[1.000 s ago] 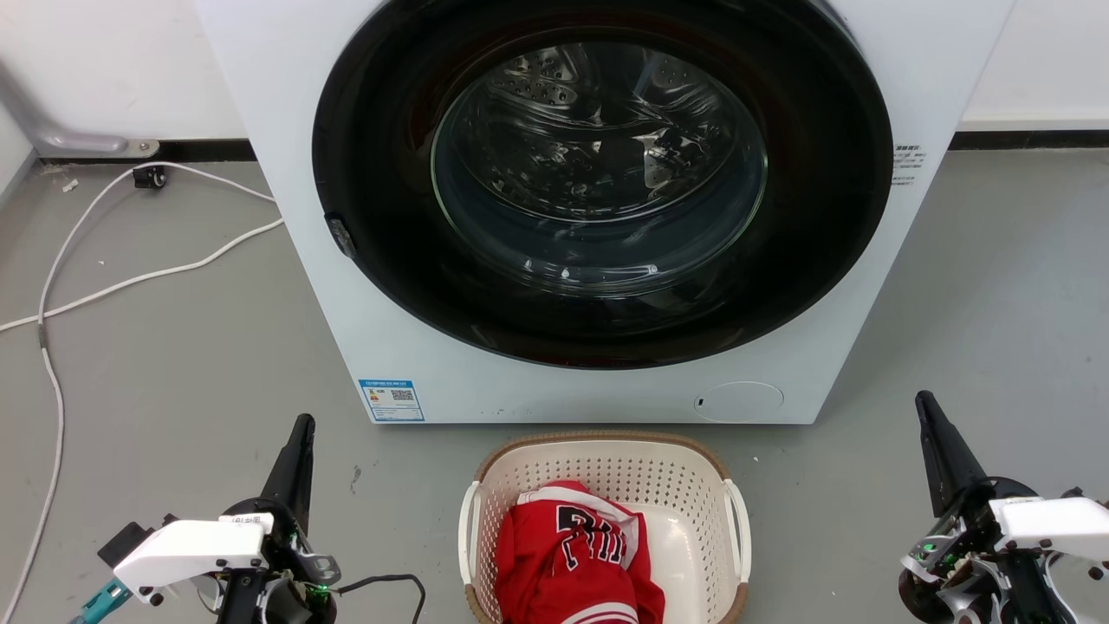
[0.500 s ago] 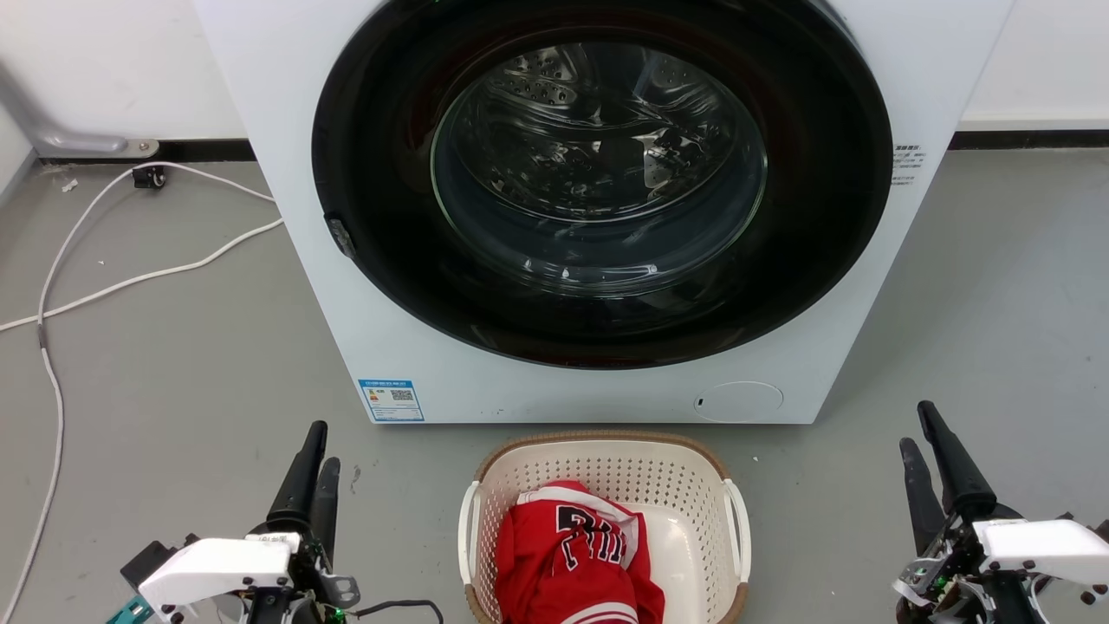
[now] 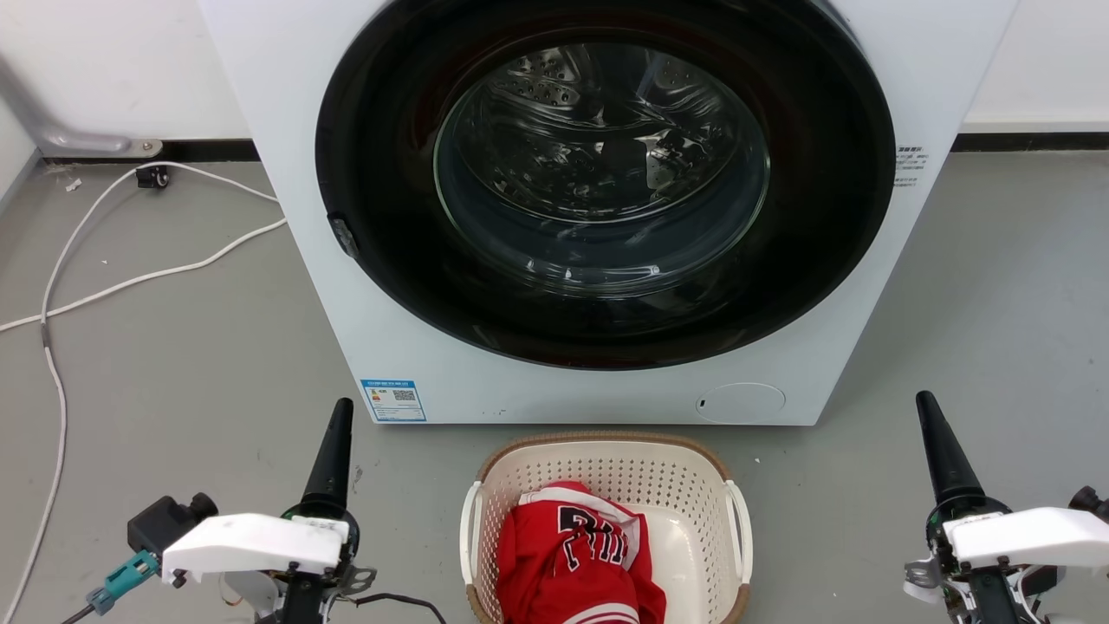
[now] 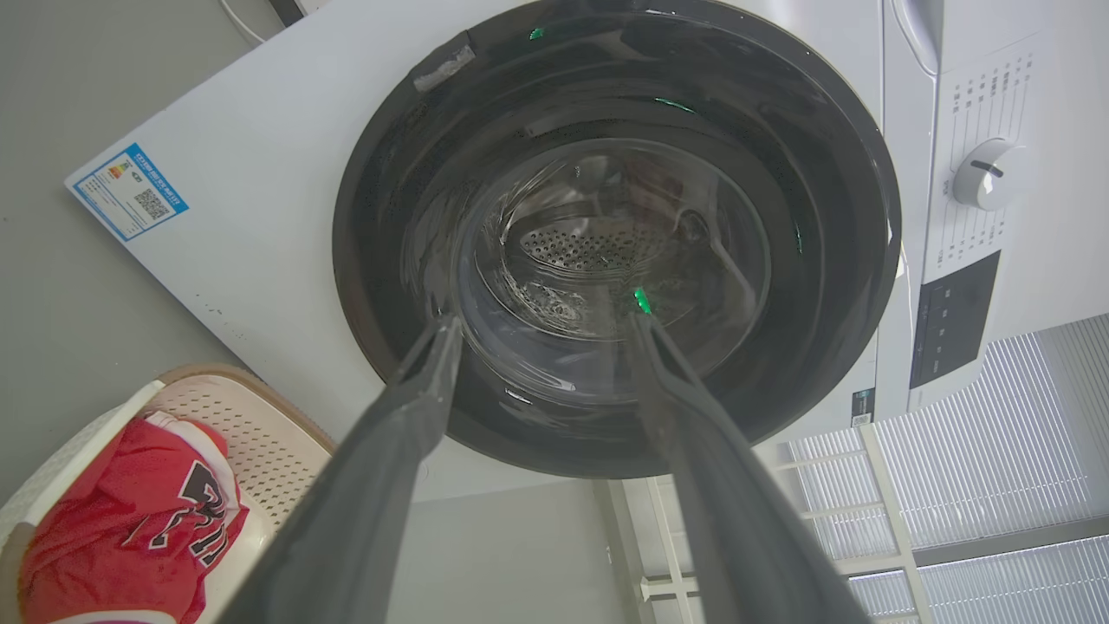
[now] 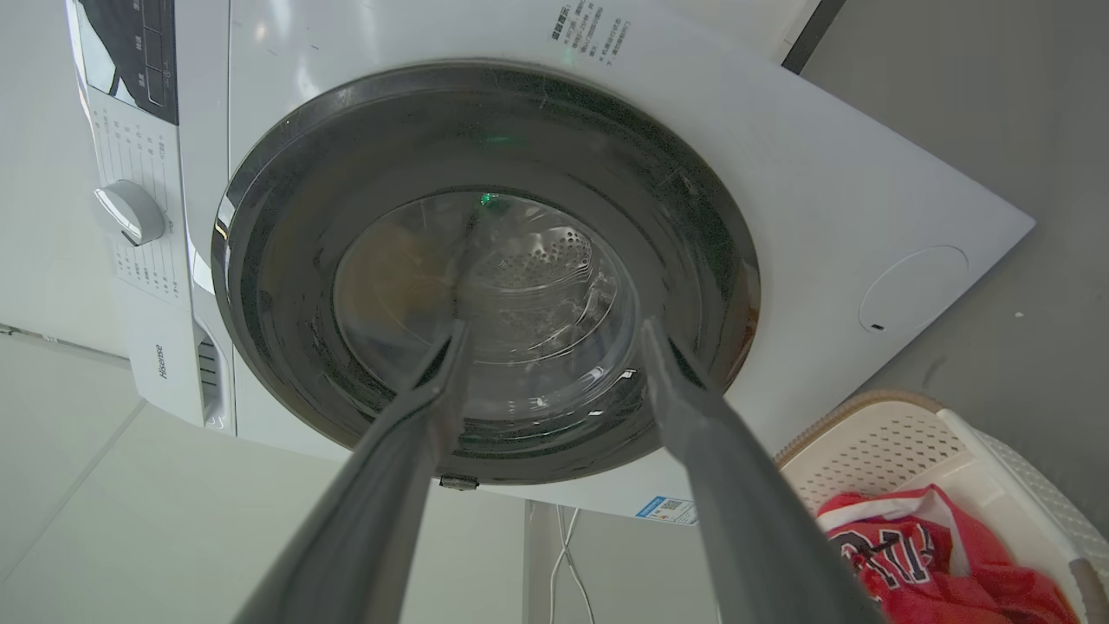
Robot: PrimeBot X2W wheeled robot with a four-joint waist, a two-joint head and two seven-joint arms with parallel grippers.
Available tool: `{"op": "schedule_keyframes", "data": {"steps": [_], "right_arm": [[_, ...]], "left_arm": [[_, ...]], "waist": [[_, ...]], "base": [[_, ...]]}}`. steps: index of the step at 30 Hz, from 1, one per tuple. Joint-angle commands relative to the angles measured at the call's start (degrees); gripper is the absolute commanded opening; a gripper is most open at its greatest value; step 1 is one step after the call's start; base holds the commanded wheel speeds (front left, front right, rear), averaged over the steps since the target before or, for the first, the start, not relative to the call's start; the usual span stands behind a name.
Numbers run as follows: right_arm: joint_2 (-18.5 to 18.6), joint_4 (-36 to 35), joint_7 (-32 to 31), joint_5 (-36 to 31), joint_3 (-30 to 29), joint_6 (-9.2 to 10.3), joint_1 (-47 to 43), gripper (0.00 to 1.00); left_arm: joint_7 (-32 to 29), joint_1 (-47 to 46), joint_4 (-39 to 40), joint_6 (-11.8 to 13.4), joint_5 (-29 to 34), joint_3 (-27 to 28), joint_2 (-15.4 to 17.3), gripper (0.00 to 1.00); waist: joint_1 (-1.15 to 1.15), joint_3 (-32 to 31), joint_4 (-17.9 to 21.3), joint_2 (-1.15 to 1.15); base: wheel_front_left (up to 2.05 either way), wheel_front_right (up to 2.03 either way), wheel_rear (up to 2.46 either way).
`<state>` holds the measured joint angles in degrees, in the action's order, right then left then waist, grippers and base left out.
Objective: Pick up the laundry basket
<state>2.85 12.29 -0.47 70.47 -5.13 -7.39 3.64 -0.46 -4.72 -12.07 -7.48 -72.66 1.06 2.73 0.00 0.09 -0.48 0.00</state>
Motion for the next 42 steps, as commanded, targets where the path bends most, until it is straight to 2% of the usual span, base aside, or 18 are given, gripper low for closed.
{"op": "schedule_keyframes", "data": {"steps": [1,11,18,42], "right_arm": [[0.16,-1.35,0.51,-2.35,0.18,-0.04,0.64,1.0],[0.14,-2.18,2.76,-15.94,1.31,-0.06,0.22,1.0],[0.14,-2.4,3.59,-23.93,1.43,-0.07,-0.07,1.0],[0.11,-4.22,4.42,-43.37,1.81,-0.1,-0.77,1.0]], "left_arm": [[0.52,-1.56,1.33,0.17,2.32,-0.44,0.19,1.0],[2.76,-1.58,2.17,1.36,16.44,-3.19,0.48,1.0],[4.17,-1.7,2.67,2.49,24.07,-5.24,0.94,1.0],[8.41,-3.24,2.05,4.98,41.84,-10.01,2.39,1.0]], "waist": [[0.0,-0.02,-0.03,0.0],[0.0,-0.2,-0.32,0.0],[0.0,-0.29,-0.48,0.0],[0.0,-0.04,-0.79,0.0]], "base": [[0.0,0.0,0.0],[0.0,0.0,0.0],[0.0,0.0,0.0],[0.0,0.0,0.0]]}}
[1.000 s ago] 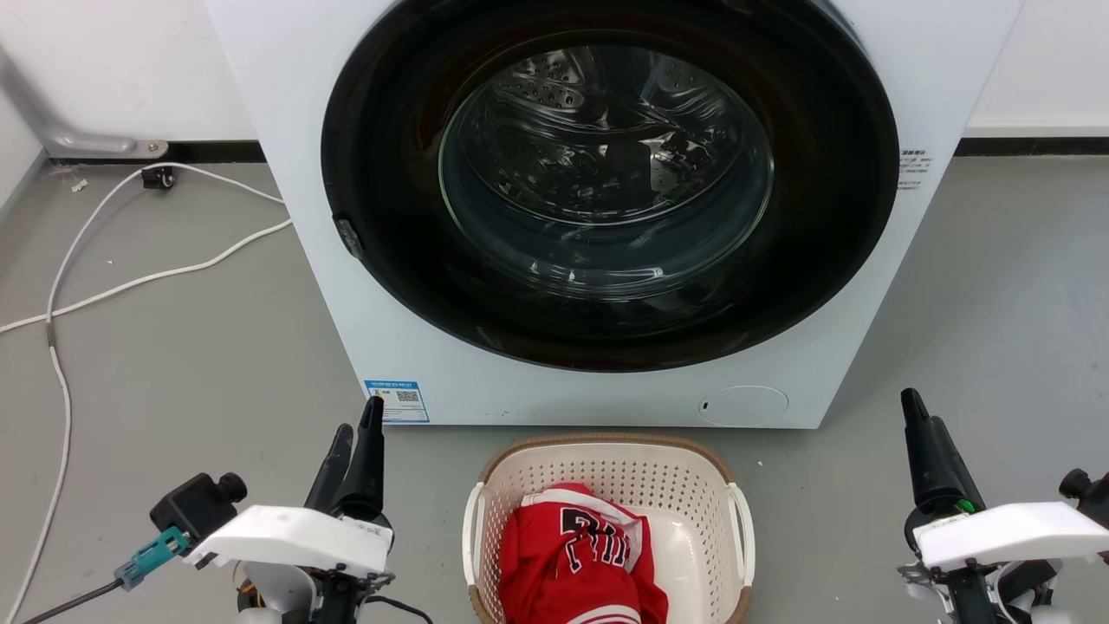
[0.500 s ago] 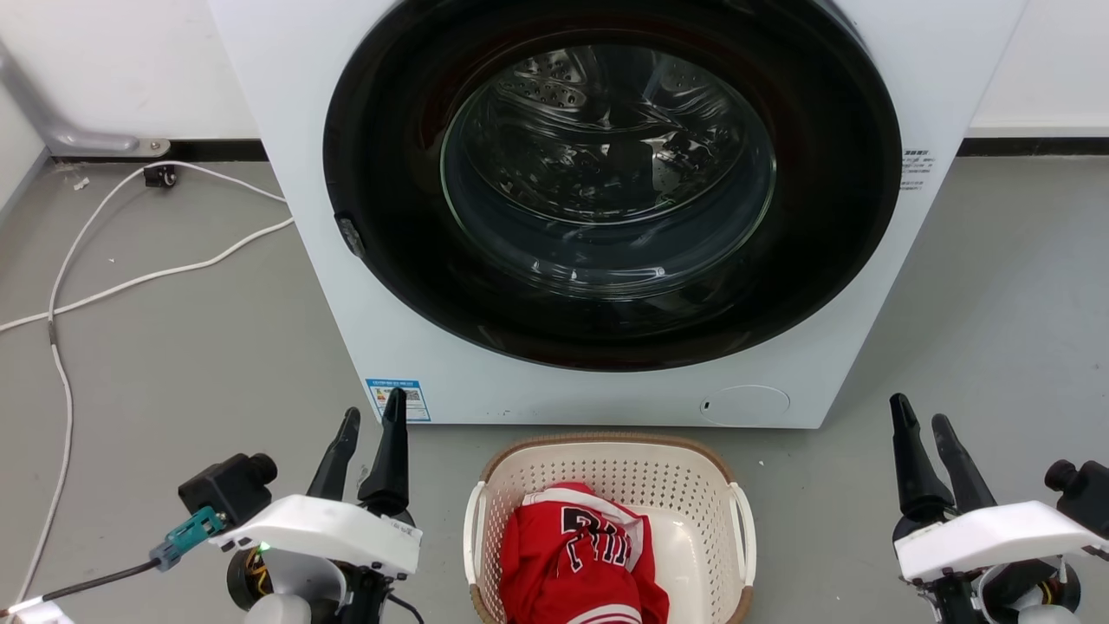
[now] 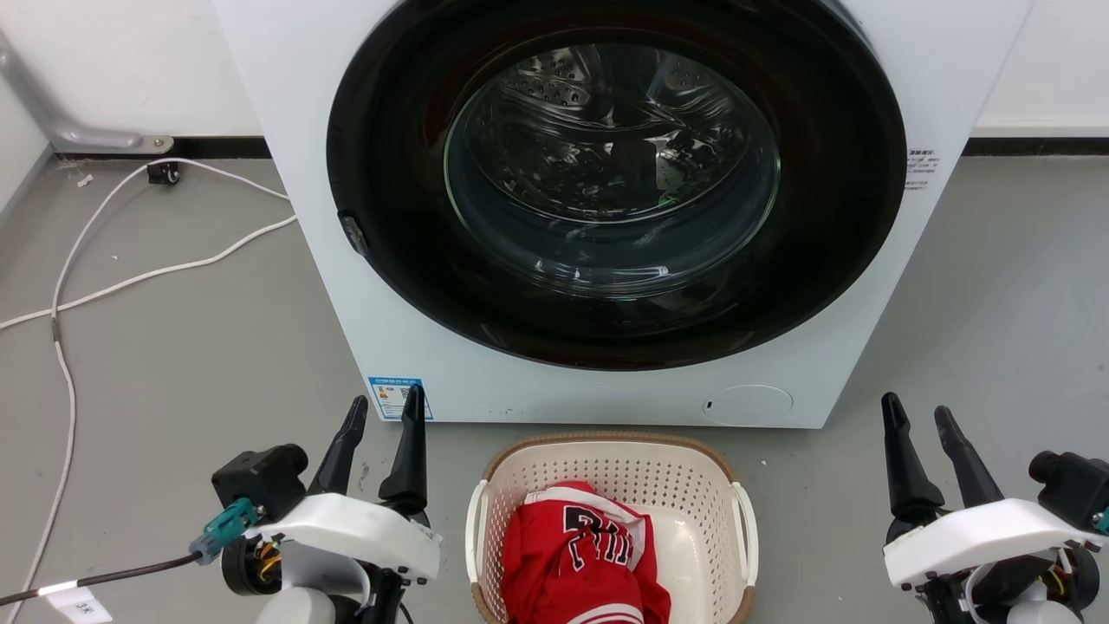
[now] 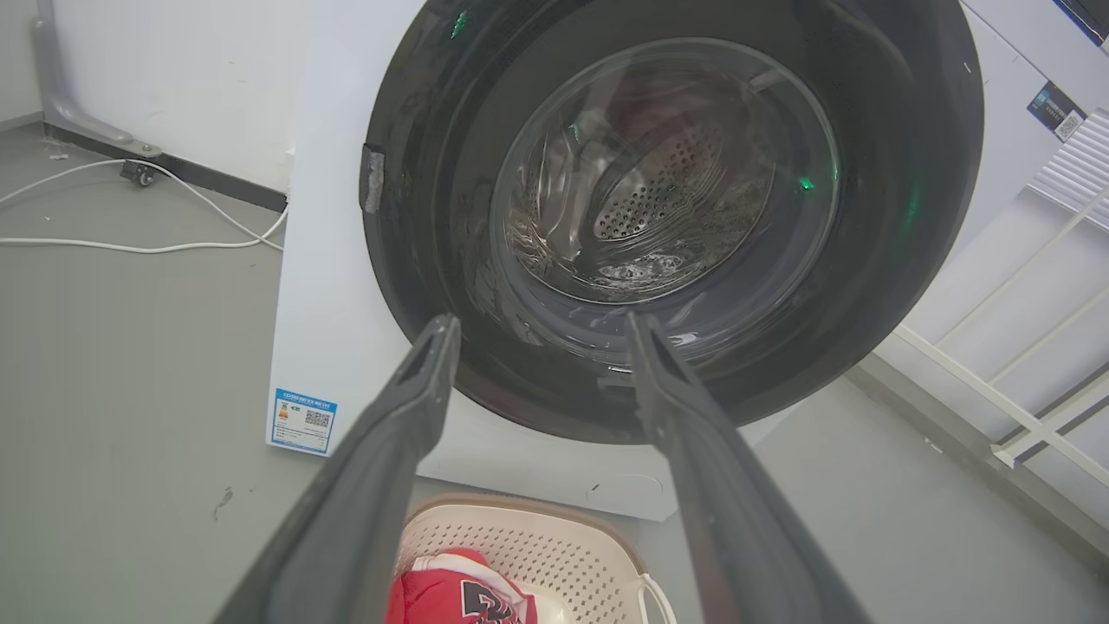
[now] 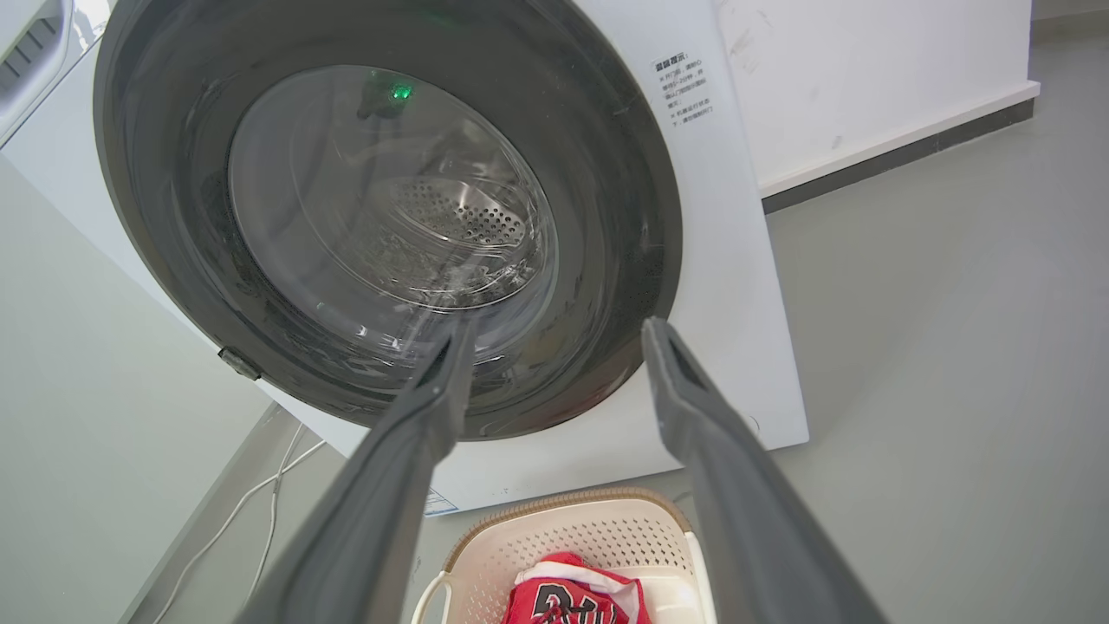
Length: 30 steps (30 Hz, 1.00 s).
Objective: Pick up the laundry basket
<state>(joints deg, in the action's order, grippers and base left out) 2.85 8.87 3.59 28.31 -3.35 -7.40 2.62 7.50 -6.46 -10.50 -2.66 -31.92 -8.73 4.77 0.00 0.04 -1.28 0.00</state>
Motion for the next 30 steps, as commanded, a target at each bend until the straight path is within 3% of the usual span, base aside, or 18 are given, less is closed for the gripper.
{"op": "schedule_keyframes", "data": {"steps": [1,30], "right_arm": [[0.11,-0.84,0.39,-1.82,0.03,-0.09,0.21,1.0],[0.07,-2.28,1.34,-19.2,0.3,-0.12,-1.89,1.0]], "left_arm": [[0.57,-1.54,0.39,0.23,1.76,-0.41,0.44,1.0],[4.58,-2.8,-2.43,3.3,17.4,-4.83,1.02,1.0]], "waist": [[0.0,0.01,0.0,0.0],[0.0,0.14,-0.17,0.0]], "base": [[0.0,0.0,0.0],[0.0,0.0,0.0]]}}
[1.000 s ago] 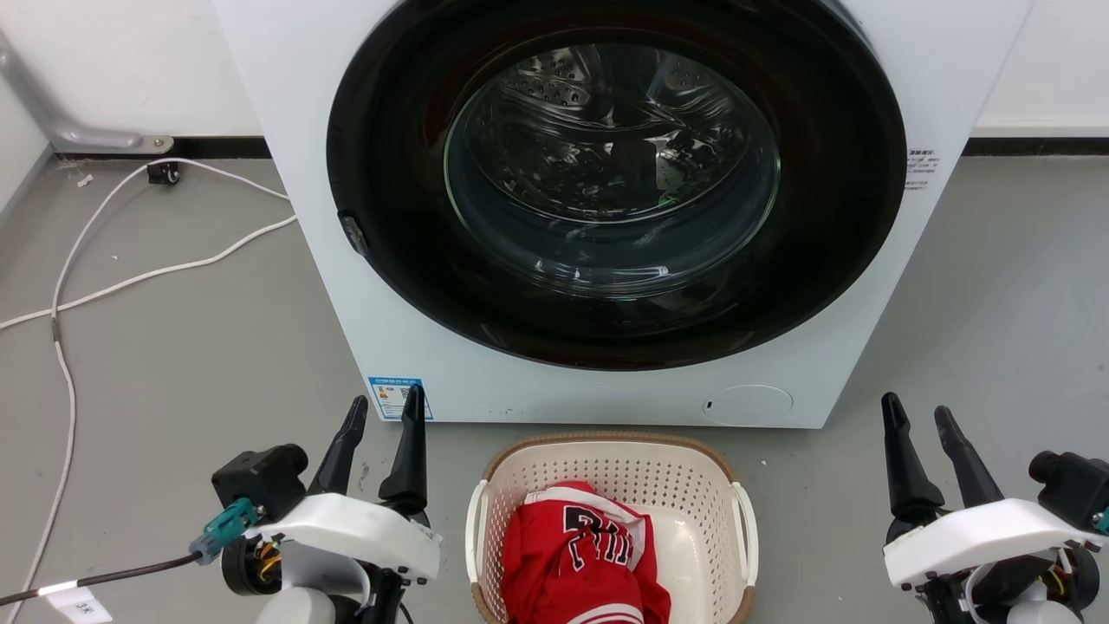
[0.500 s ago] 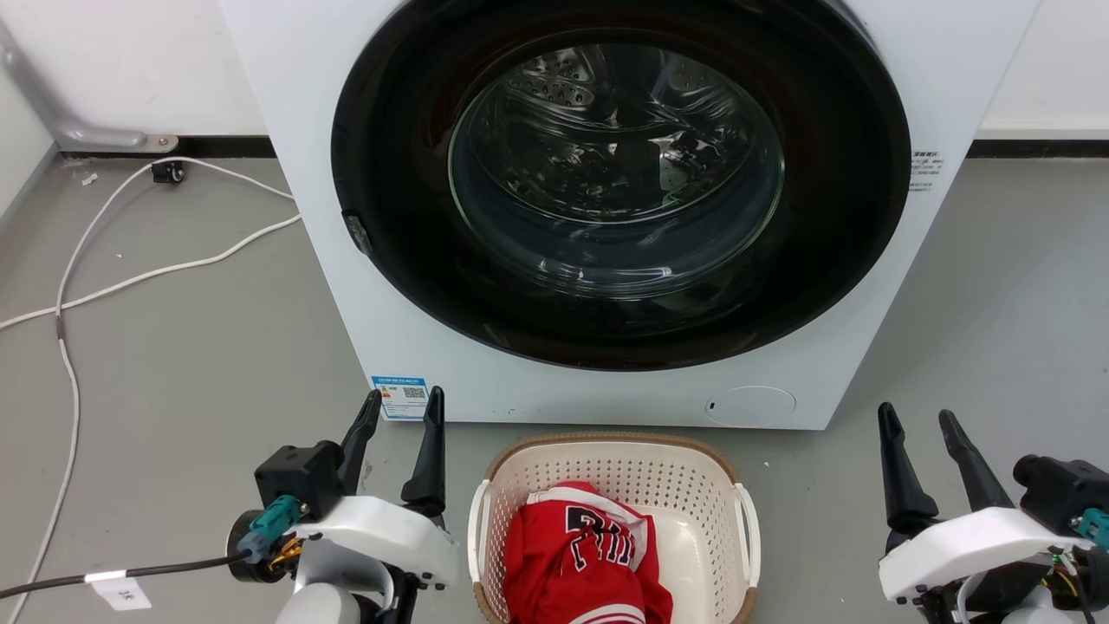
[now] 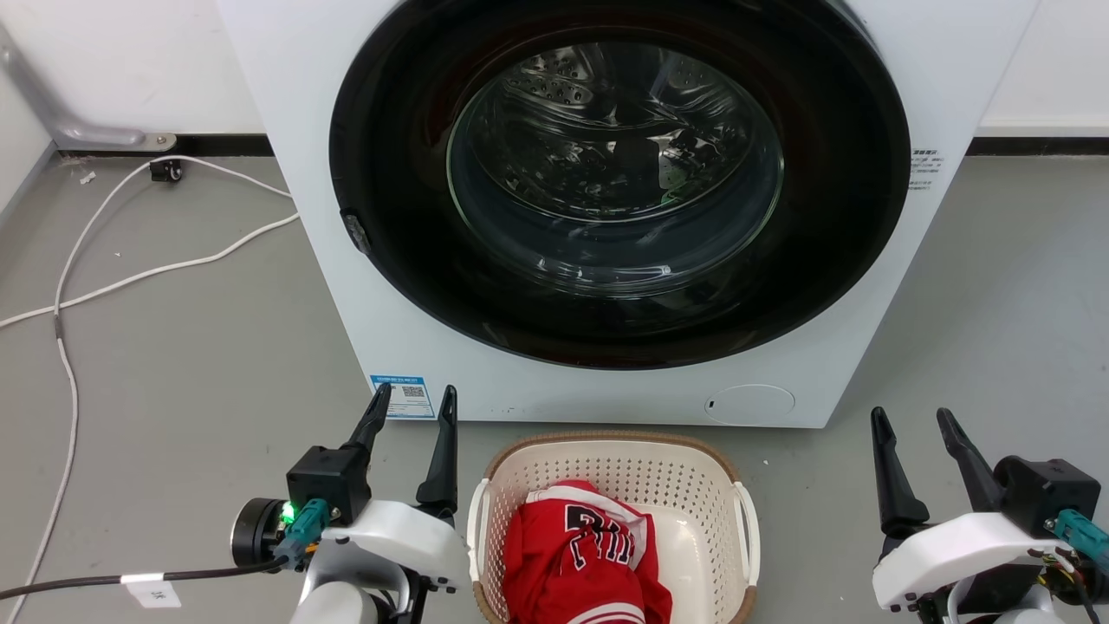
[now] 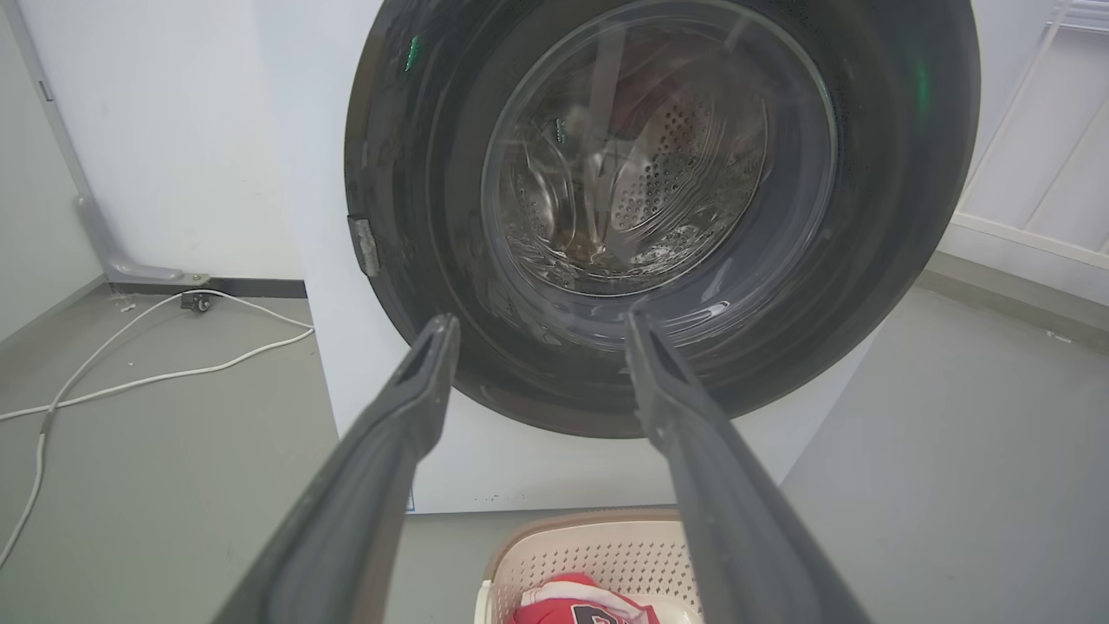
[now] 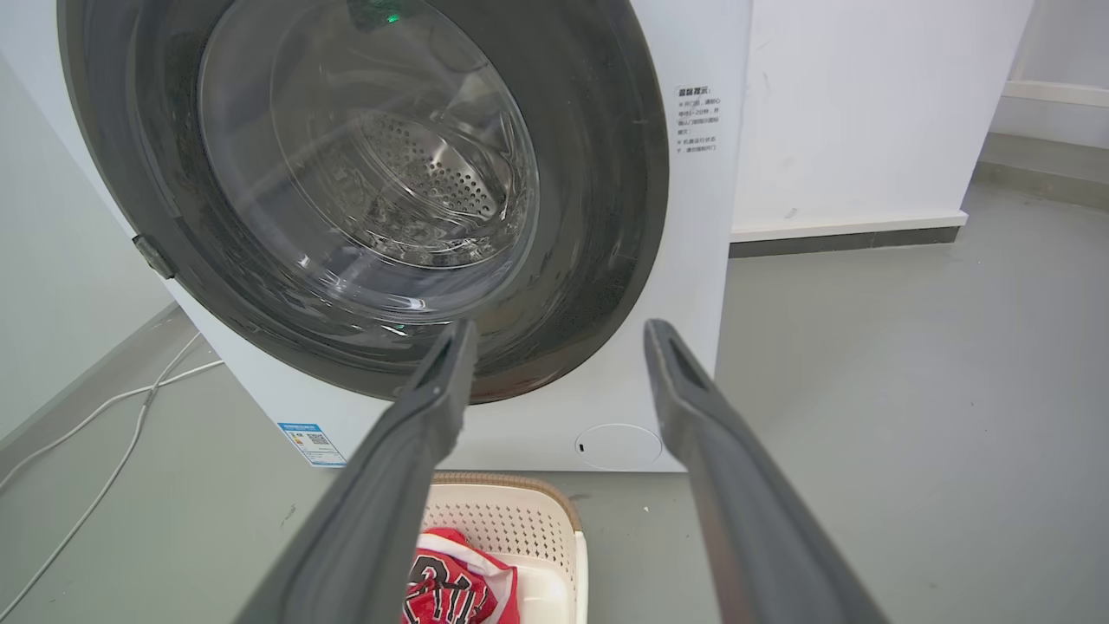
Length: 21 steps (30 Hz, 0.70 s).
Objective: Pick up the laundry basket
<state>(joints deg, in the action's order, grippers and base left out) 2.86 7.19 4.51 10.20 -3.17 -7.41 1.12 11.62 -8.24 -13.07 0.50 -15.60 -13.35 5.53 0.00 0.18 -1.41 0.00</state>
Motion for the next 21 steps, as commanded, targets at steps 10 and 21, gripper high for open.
{"op": "schedule_keyframes", "data": {"steps": [10,21], "right_arm": [[0.05,-0.62,1.36,-4.63,0.5,-0.1,-0.55,1.0],[0.04,0.33,2.57,-5.66,0.39,-0.07,-0.3,1.0]], "left_arm": [[1.6,-1.21,-0.7,0.4,4.9,-1.04,-0.03,1.0],[2.79,-1.22,-1.13,0.17,7.6,-0.76,-0.68,1.0]], "waist": [[0.0,0.04,-0.36,0.0],[0.0,-0.02,-0.59,0.0]], "base": [[0.0,0.0,0.0],[0.0,0.0,0.0]]}}
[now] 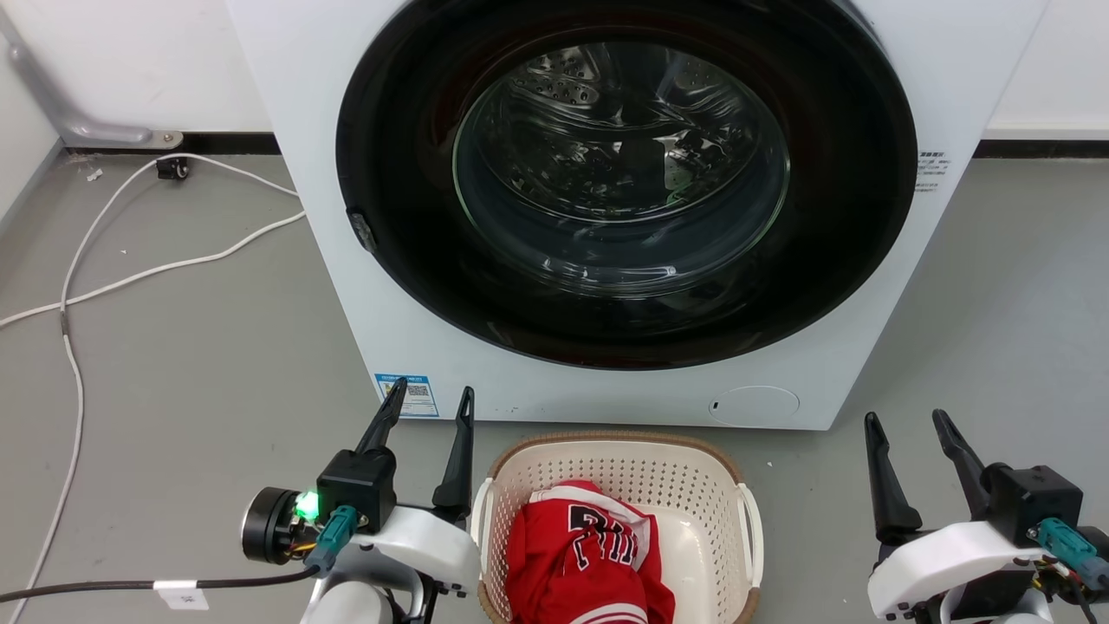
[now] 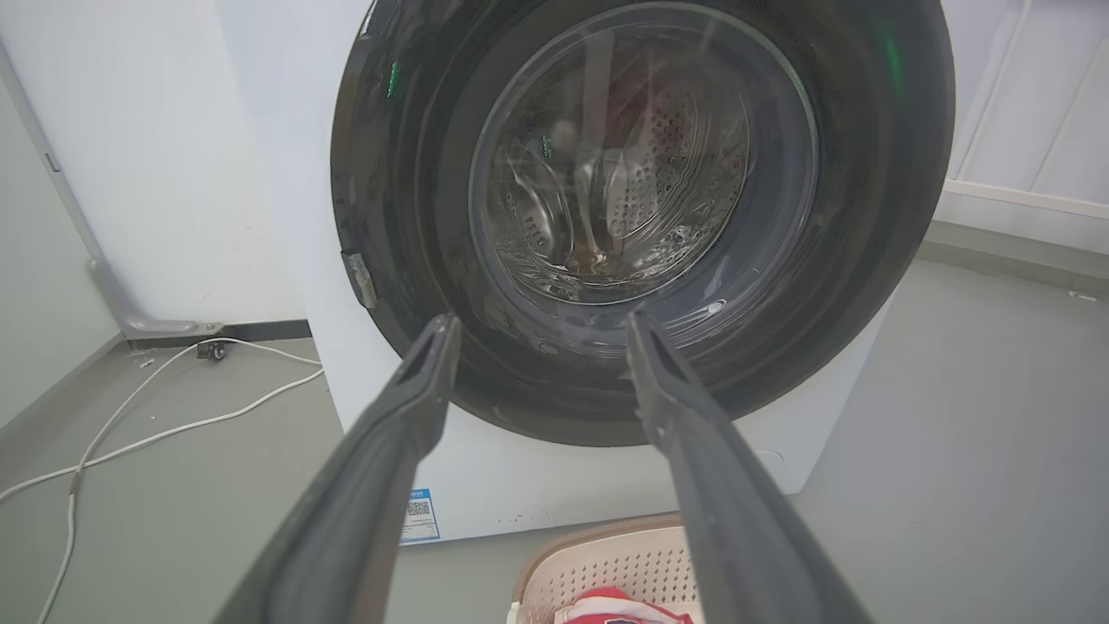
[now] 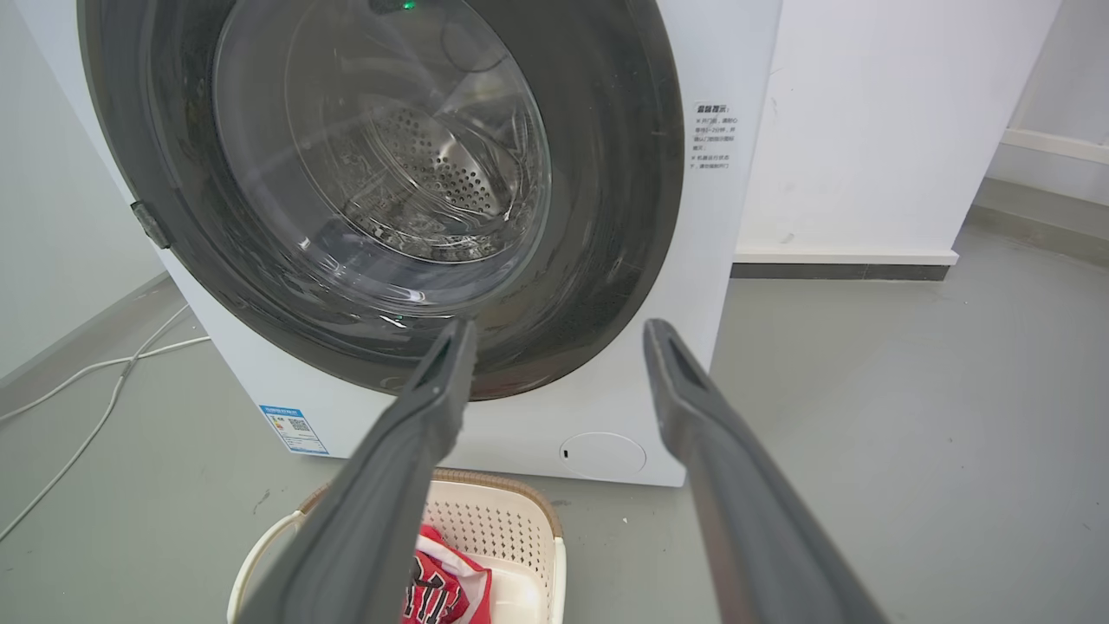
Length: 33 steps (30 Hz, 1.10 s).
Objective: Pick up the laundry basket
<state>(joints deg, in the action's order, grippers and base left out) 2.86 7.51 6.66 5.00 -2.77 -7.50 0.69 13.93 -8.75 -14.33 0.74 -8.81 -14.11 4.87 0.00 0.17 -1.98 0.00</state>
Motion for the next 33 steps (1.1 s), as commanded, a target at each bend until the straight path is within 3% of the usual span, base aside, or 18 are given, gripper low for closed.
{"op": "schedule_keyframes", "data": {"steps": [1,33], "right_arm": [[0.04,0.1,0.56,-0.92,0.0,0.02,0.15,1.0],[0.03,2.7,0.64,-1.59,-0.74,0.02,0.31,1.0]], "left_arm": [[0.56,-0.64,0.11,-0.17,0.93,0.13,-0.12,1.0],[1.3,-0.27,-3.56,-1.36,1.75,2.05,-1.62,1.0]], "waist": [[0.0,-0.02,-0.06,0.0],[0.0,1.23,-0.39,0.0]], "base": [[0.0,0.0,0.0],[0.0,0.0,0.0]]}}
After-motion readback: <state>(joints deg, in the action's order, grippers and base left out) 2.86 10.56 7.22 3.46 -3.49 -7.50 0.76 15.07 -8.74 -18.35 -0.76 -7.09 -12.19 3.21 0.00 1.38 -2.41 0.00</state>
